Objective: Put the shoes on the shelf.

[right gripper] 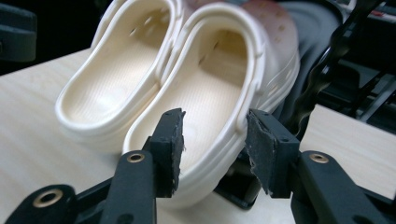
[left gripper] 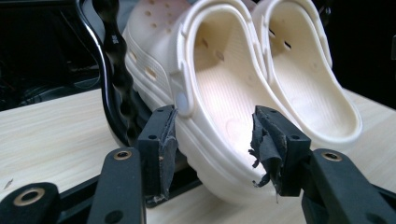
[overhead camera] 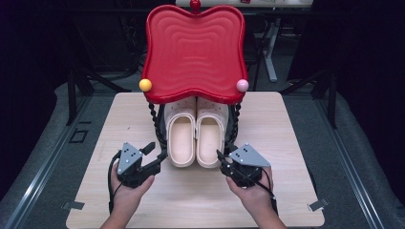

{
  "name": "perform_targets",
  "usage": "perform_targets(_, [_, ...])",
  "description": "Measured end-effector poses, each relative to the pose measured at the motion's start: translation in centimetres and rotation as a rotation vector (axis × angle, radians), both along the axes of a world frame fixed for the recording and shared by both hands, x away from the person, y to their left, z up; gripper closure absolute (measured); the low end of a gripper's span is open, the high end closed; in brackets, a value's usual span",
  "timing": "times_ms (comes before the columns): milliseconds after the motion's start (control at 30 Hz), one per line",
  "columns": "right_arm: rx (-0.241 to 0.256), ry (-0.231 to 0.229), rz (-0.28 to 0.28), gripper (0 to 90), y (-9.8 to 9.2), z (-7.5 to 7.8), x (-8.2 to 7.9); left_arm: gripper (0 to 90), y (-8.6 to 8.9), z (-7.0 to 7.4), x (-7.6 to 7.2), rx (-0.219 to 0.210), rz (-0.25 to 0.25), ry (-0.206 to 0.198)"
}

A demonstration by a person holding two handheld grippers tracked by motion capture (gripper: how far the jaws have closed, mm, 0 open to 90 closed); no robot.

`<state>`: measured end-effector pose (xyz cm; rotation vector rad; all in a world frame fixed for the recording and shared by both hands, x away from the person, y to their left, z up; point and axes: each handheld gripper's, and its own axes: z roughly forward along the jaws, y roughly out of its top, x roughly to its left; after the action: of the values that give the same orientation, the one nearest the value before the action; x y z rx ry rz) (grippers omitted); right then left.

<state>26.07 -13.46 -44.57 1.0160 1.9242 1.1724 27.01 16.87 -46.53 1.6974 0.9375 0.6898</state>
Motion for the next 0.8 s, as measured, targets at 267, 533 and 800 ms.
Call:
perform_targets(267, [0.015,0.063,0.003,56.7,-0.2,-2.1,-1.1,51.0,-0.6,-1.5,-1.1,0.024,-0.004,0.021])
perform_targets(533, [0.057,0.099,0.029,61.8,0.0,-3.4,-2.2,57.3,-1.2,-2.8,-2.1,0.003,-0.026,0.028])
perform_targets(800, [0.072,0.129,0.053,77.1,0.4,-4.8,-3.1,72.6,-1.7,-4.1,-2.8,-0.007,-0.058,0.056])
